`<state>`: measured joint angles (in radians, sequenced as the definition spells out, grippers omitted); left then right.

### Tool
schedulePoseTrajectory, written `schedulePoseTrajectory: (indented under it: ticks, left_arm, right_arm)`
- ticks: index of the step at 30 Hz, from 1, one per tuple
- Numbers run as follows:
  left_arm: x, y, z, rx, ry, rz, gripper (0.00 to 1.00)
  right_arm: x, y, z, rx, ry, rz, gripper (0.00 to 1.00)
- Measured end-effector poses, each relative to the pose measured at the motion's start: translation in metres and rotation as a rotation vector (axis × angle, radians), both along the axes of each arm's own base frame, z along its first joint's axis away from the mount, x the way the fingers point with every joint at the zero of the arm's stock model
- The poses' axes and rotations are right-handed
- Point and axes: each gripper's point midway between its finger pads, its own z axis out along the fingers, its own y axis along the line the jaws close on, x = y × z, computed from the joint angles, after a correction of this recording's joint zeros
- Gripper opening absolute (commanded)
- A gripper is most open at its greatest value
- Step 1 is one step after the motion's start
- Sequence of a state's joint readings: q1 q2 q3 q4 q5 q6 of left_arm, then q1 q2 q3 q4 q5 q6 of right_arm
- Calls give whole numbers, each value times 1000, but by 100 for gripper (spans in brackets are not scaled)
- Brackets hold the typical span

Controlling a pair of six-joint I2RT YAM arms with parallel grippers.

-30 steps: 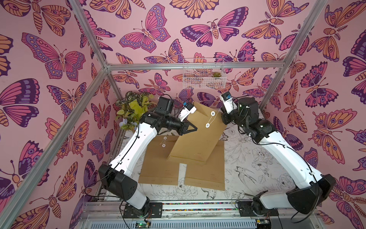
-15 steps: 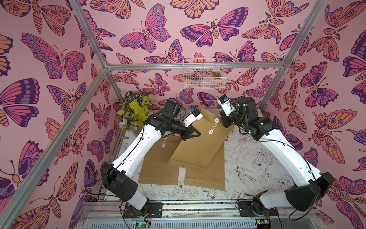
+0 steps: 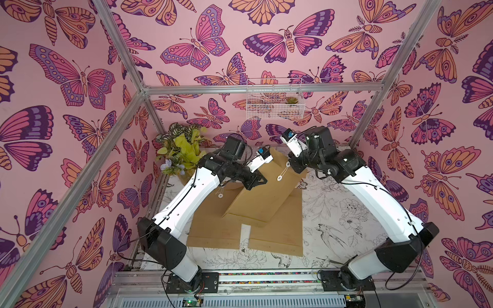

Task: Close the mouth of the file bag
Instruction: Close the file bag.

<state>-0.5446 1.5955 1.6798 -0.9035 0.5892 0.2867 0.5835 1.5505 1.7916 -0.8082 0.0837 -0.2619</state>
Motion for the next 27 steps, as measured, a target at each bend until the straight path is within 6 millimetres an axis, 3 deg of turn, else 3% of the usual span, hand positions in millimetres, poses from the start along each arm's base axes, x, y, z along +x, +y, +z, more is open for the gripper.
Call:
schedulePoseTrajectory:
  ticks: [13,21,27]
  left_arm:
    - [12,9,-8,63,-32,59,0]
    - [12,6,-6,54,-39,56,0]
    - [12,6,-6,52,-26,70,0]
  right_arm:
    - [0,16,-21,41,256,-59,0]
    - [-4,30,-10,284,438,-68,0]
    - [-5,44,-30,458,593,-72,0]
